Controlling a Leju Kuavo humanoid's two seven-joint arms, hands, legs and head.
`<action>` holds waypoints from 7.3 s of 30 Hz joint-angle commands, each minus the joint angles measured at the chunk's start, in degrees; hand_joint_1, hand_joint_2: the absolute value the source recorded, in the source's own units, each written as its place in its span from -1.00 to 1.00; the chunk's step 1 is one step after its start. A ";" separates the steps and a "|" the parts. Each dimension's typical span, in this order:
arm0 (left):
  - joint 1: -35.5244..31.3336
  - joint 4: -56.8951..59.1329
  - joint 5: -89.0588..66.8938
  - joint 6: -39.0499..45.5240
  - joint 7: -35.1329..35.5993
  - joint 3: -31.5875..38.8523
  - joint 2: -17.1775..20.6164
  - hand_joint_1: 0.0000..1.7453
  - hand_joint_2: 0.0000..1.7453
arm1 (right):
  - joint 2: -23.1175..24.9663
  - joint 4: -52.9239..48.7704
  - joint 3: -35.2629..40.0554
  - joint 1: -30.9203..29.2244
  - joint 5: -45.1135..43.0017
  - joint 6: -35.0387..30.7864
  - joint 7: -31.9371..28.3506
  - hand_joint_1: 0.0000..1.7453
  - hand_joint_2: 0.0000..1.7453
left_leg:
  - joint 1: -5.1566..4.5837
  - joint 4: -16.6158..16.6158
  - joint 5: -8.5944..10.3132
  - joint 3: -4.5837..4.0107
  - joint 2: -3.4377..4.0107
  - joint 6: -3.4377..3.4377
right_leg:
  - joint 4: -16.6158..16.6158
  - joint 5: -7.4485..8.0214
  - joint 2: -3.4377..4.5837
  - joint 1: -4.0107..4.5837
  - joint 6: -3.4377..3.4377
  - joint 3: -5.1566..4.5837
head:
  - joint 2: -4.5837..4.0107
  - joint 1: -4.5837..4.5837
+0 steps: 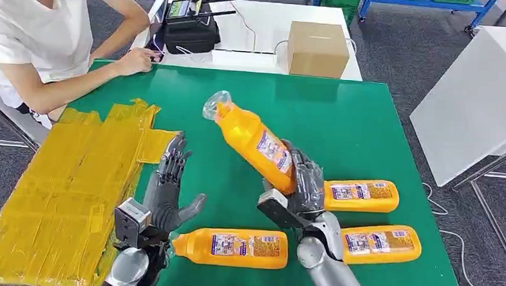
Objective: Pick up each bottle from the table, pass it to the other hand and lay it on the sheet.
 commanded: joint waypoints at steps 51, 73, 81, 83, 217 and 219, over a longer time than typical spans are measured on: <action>-9.57 3.89 12.51 -12.14 5.90 -4.74 2.89 -1.00 1.00 | 2.84 3.49 13.84 -1.31 -7.80 17.16 -6.48 1.00 1.00 | -0.08 -0.16 -0.03 0.30 0.03 0.00 | -0.08 -0.06 0.02 -0.08 -0.08 0.25 | 0.00 0.00; -9.18 3.99 12.98 -10.41 4.04 -3.23 2.21 1.00 1.00 | 2.04 1.27 12.89 0.40 -9.91 15.31 -7.19 1.00 1.00 | -0.06 -0.13 -0.02 0.24 -0.02 0.00 | -0.07 -0.06 -0.03 -0.06 -0.07 0.19 | 0.00 0.00; -10.39 1.59 -2.36 1.82 0.64 -3.30 4.60 1.00 1.00 | 0.34 -10.61 8.70 4.75 -16.51 15.69 -8.23 -1.00 1.00 | -0.11 -0.17 -0.04 0.30 -0.10 0.00 | -0.06 -0.12 -0.11 -0.11 -0.09 0.26 | 0.00 0.02; -10.79 0.20 -6.58 4.90 0.68 -2.47 5.40 1.00 1.00 | -0.72 -15.97 7.78 6.43 -17.53 16.35 -8.11 -1.00 1.00 | -0.13 -0.10 -0.04 0.21 -0.15 0.00 | 0.03 -0.15 -0.15 -0.13 -0.10 0.16 | 0.00 0.02; -10.33 -0.60 -10.74 1.62 -2.32 2.25 5.21 -1.00 1.00 | -7.23 -0.42 29.53 2.57 -3.60 31.10 7.47 -1.00 1.00 | -0.09 -0.16 -0.03 0.31 0.09 -0.02 | -0.08 -0.06 0.08 -0.10 -0.10 0.22 | 0.00 0.00; -10.60 -0.52 -10.68 1.66 -2.26 2.08 5.05 -1.00 1.00 | -6.88 0.47 29.80 2.41 -3.03 30.80 7.86 -1.00 1.00 | -0.10 -0.16 -0.02 0.30 0.05 -0.03 | -0.06 -0.06 0.04 -0.11 -0.10 0.22 | 0.00 0.00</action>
